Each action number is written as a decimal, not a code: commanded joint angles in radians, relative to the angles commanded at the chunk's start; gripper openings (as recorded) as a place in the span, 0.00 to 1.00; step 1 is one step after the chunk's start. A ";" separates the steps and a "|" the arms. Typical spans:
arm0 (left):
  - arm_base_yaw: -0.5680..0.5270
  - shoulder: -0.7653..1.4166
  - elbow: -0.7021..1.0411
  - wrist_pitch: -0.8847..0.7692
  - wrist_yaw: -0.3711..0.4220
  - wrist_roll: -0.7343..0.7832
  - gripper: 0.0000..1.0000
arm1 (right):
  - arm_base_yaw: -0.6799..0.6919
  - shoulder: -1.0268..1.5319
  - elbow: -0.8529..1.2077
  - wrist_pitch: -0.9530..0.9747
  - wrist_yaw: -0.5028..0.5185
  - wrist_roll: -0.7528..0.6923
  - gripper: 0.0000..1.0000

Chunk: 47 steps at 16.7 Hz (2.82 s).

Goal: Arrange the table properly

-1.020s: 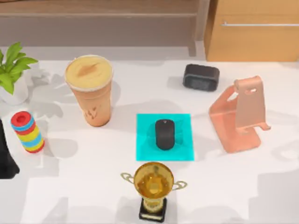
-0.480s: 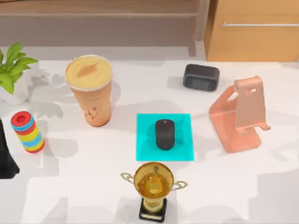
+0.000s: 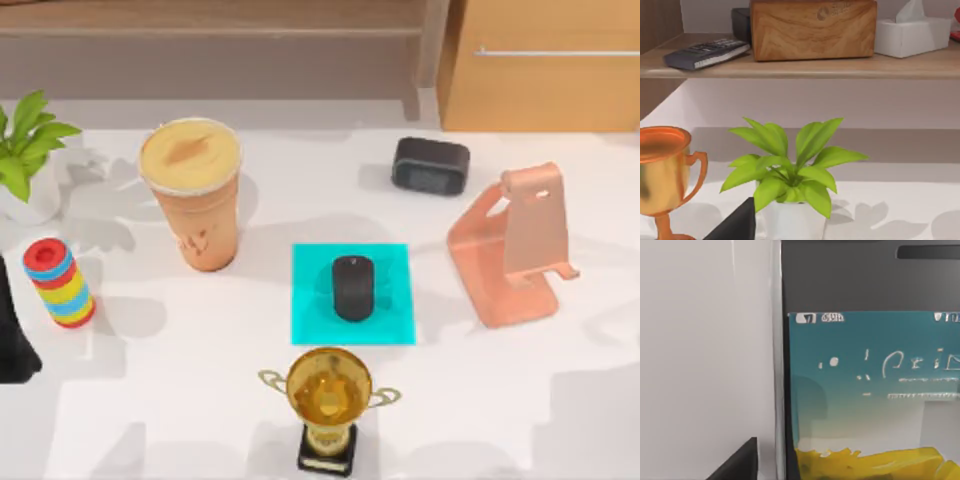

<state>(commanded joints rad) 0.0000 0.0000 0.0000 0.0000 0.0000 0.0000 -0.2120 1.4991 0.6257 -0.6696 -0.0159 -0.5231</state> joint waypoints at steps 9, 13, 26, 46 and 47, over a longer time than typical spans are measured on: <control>0.000 0.000 0.000 0.000 0.000 0.000 1.00 | -0.001 -0.077 0.073 -0.150 0.000 -0.002 0.00; 0.000 0.000 0.000 0.000 0.000 0.000 1.00 | 0.001 -0.075 0.071 -0.146 0.000 0.001 0.00; 0.000 0.000 0.000 0.000 0.000 0.000 1.00 | 0.524 -0.409 -0.068 0.455 0.206 0.468 0.00; 0.000 0.000 0.000 0.000 0.000 0.000 1.00 | 0.735 -0.393 -0.092 0.841 0.235 0.557 0.00; 0.000 0.000 0.000 0.000 0.000 0.000 1.00 | 0.728 -0.353 -0.084 0.860 0.238 0.576 0.00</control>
<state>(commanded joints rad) 0.0000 0.0000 0.0000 0.0000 0.0000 0.0000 0.5161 1.1465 0.5415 0.1907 0.2225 0.0532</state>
